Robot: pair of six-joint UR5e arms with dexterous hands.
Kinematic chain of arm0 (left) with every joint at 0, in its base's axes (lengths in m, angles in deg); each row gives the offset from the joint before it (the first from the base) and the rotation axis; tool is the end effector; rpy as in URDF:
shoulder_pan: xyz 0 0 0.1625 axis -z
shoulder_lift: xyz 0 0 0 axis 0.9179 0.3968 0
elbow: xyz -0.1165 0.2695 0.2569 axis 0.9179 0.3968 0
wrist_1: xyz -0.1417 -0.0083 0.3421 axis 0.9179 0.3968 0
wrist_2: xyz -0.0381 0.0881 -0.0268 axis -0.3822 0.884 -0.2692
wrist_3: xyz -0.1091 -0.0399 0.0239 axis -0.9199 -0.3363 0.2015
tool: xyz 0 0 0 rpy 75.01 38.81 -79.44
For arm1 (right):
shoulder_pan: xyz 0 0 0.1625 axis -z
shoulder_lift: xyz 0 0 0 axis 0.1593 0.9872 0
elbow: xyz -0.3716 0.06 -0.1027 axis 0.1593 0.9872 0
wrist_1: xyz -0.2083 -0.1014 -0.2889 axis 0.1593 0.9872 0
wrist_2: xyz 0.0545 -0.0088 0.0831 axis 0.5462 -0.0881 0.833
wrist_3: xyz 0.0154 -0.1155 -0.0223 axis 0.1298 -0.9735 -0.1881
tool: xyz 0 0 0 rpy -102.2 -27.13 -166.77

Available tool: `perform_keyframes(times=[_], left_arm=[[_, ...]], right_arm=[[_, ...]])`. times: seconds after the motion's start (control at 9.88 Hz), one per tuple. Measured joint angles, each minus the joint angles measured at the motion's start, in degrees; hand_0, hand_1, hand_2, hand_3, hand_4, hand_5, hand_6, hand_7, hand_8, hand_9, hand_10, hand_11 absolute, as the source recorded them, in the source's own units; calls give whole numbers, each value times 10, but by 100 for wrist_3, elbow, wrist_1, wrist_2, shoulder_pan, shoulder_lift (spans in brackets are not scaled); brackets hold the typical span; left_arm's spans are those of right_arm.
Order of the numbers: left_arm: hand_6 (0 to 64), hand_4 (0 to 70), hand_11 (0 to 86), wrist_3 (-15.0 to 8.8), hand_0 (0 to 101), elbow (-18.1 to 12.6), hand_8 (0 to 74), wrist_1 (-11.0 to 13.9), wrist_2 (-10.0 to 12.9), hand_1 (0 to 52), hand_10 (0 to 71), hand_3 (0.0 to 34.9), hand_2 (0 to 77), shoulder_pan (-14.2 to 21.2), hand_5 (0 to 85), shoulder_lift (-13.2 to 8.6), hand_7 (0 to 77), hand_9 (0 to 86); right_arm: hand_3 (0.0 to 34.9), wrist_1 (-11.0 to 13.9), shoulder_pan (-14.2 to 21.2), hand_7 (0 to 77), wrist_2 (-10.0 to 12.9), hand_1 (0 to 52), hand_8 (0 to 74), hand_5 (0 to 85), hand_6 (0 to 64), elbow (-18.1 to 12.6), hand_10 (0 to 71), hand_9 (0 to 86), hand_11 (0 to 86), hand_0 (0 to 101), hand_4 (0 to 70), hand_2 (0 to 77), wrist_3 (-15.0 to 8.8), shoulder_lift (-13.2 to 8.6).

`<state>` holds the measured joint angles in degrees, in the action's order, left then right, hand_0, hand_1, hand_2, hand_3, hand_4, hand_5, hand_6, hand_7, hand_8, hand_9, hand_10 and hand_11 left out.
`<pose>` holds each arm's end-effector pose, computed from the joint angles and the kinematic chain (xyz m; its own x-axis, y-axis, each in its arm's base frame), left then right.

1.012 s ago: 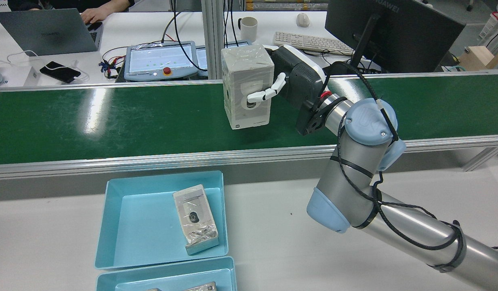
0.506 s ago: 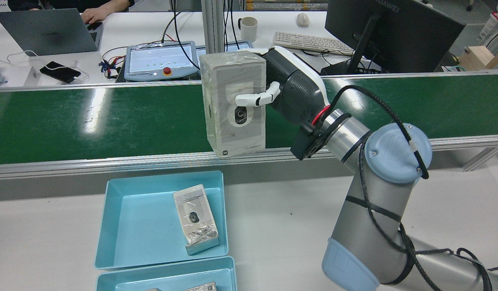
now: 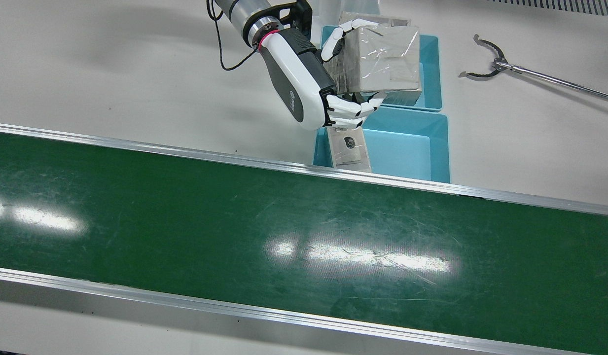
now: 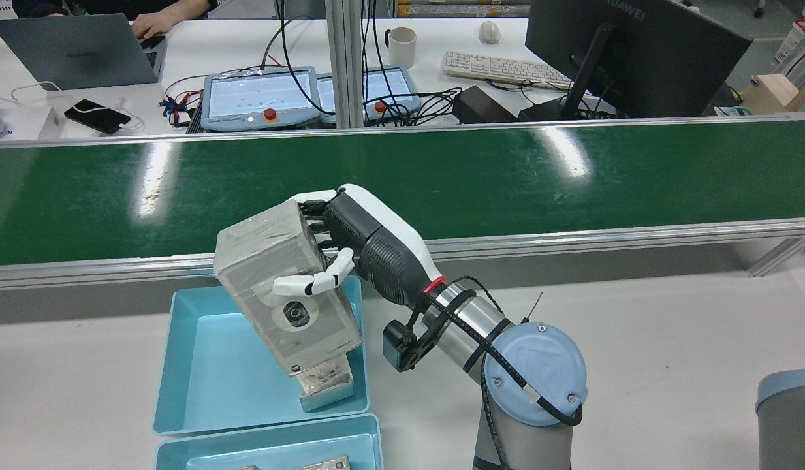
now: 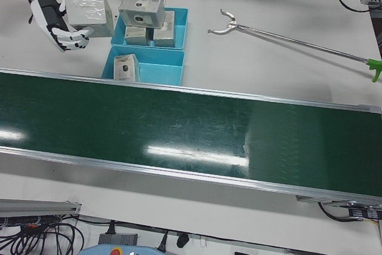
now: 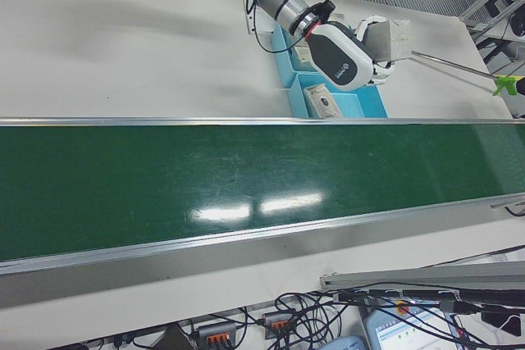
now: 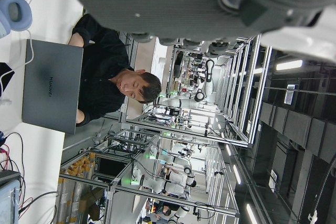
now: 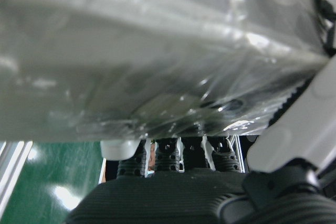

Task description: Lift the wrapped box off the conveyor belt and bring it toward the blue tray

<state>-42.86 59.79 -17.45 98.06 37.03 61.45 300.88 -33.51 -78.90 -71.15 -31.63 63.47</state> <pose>-0.2106 -0.4749 0.5105 -0.9813 -0.1068 0.1602 -0.1559 -0.0475 -0.9866 -0.4200 -0.4033 0.1696 -0.8916 0.4328 0.1333 0.1013 0.4775 -0.8728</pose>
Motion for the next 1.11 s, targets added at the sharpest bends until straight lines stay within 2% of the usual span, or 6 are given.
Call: perform_keyframes(times=[0.4, 0.51, 0.61, 0.71, 0.81, 1.11], left_arm=[[0, 0, 0, 0, 0, 0, 5, 0, 0, 0, 5, 0, 5, 0, 11, 0, 5, 0], [0, 0, 0, 0, 0, 0, 5, 0, 0, 0, 5, 0, 5, 0, 5, 0, 5, 5], [0, 0, 0, 0, 0, 0, 5, 0, 0, 0, 5, 0, 5, 0, 5, 0, 5, 5], [0, 0, 0, 0, 0, 0, 5, 0, 0, 0, 5, 0, 5, 0, 11, 0, 5, 0], [0, 0, 0, 0, 0, 0, 5, 0, 0, 0, 5, 0, 5, 0, 11, 0, 5, 0], [0, 0, 0, 0, 0, 0, 5, 0, 0, 0, 5, 0, 11, 0, 5, 0, 5, 0]], right_arm=[[21, -2, 241, 676, -130, 0, 360, 349, 376, 58, 387, 540, 829, 478, 442, 387, -74, -62], [102, 1, 257, 660, -188, 11, 158, 398, 305, 51, 164, 371, 114, 524, 420, 273, -72, -68], [142, 8, 265, 595, -235, 54, 44, 365, 240, 28, 0, 295, 22, 540, 355, 180, -69, -68], [142, 16, 268, 595, -265, 54, 44, 365, 240, -12, 0, 295, 22, 540, 355, 180, -64, -68], [180, 20, 270, 524, -280, 224, 0, 278, 164, -49, 0, 158, 5, 541, 267, 49, -50, -69], [277, 46, 258, 267, -299, 98, 0, 87, 0, -291, 0, 16, 5, 506, 76, 22, -25, -15]])
